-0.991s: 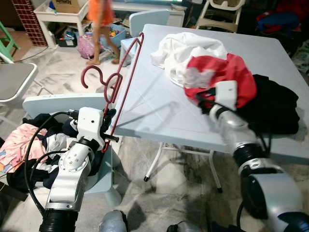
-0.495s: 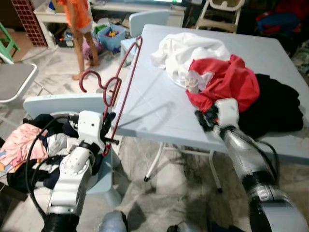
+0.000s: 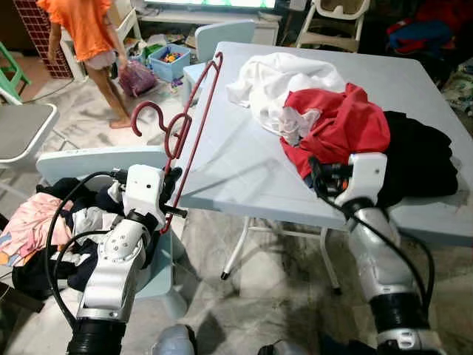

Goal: Hang hanger

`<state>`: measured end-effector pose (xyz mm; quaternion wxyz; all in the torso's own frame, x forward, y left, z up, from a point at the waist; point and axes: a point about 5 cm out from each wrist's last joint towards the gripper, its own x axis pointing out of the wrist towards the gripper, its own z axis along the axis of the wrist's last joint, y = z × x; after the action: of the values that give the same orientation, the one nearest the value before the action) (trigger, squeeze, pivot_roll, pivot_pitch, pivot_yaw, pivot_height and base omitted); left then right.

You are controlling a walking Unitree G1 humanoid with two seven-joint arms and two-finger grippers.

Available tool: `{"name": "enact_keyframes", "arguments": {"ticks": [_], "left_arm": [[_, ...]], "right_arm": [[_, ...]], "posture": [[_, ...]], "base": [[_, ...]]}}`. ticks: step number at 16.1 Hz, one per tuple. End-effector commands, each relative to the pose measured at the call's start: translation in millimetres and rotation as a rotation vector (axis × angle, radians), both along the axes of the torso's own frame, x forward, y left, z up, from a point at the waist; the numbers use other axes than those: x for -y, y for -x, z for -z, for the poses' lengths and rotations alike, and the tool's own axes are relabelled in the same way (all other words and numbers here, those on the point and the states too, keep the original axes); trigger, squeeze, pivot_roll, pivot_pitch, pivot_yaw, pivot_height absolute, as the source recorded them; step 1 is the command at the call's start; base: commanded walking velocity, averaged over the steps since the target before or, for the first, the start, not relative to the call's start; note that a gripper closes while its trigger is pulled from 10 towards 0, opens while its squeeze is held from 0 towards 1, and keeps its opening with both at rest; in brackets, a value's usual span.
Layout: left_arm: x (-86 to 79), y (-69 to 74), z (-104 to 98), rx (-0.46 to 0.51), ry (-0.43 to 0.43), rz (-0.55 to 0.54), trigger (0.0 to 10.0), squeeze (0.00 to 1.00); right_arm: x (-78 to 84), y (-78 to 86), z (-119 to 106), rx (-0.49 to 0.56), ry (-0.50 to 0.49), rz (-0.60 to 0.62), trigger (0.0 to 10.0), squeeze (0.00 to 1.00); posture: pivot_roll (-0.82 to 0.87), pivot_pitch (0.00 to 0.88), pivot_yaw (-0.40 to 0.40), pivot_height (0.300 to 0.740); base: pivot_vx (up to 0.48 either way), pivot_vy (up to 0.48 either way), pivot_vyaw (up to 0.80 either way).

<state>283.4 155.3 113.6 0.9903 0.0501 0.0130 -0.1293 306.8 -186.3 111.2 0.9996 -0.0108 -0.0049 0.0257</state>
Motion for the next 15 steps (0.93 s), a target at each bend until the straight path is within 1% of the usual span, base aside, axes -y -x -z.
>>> {"name": "enact_keyframes", "arguments": {"ticks": [1, 2, 3, 8, 11, 13, 15], "left_arm": [[3.8, -3.1, -0.2, -0.004, -0.014, 0.017, 10.0, 0.00], [7.0, -5.4, -1.6, 0.001, -0.007, 0.024, 10.0, 0.00], [8.4, -5.8, -2.3, 0.003, -0.003, 0.025, 10.0, 0.00], [8.6, -0.7, 2.1, -0.006, 0.001, 0.022, 10.0, 0.00], [8.5, -0.6, 2.2, -0.007, -0.001, 0.021, 10.0, 0.00], [8.9, -0.2, 2.5, -0.007, -0.003, 0.023, 10.0, 0.00], [9.7, -0.1, 3.8, -0.010, -0.003, 0.027, 10.0, 0.00]], "right_arm": [[-0.3, 0.8, -7.0, 0.020, -0.017, 0.015, 10.0, 0.00], [-5.9, 3.0, -9.6, 0.014, -0.032, 0.012, 10.0, 0.00], [-7.2, 2.6, -11.6, 0.012, -0.032, 0.011, 10.0, 0.00], [-1.5, -4.5, -15.8, 0.004, -0.020, 0.016, 10.0, 0.00], [-5.5, -4.0, -13.1, -0.007, -0.027, 0.015, 10.0, 0.00], [-8.3, -3.0, -9.0, -0.011, -0.008, 0.011, 10.0, 0.00], [-6.9, -2.5, -2.7, -0.031, -0.008, 0.028, 10.0, 0.00]], "posture": [[0.01, 0.038, -0.001, 0.740], [0.01, 0.031, -0.006, 0.740], [0.00, 0.034, -0.011, 0.740], [0.01, 0.038, -0.026, 0.740], [0.01, 0.040, -0.032, 0.740], [0.02, 0.040, -0.035, 0.740], [0.02, 0.038, -0.054, 0.740]], "base": [[0.000, 0.000, 0.00], [-0.255, 0.000, 0.00], [-0.259, 0.000, 0.00], [-0.256, 0.000, 0.00], [-0.255, 0.000, 0.00], [0.000, 0.000, 0.00], [0.000, 0.000, 0.00]]}}
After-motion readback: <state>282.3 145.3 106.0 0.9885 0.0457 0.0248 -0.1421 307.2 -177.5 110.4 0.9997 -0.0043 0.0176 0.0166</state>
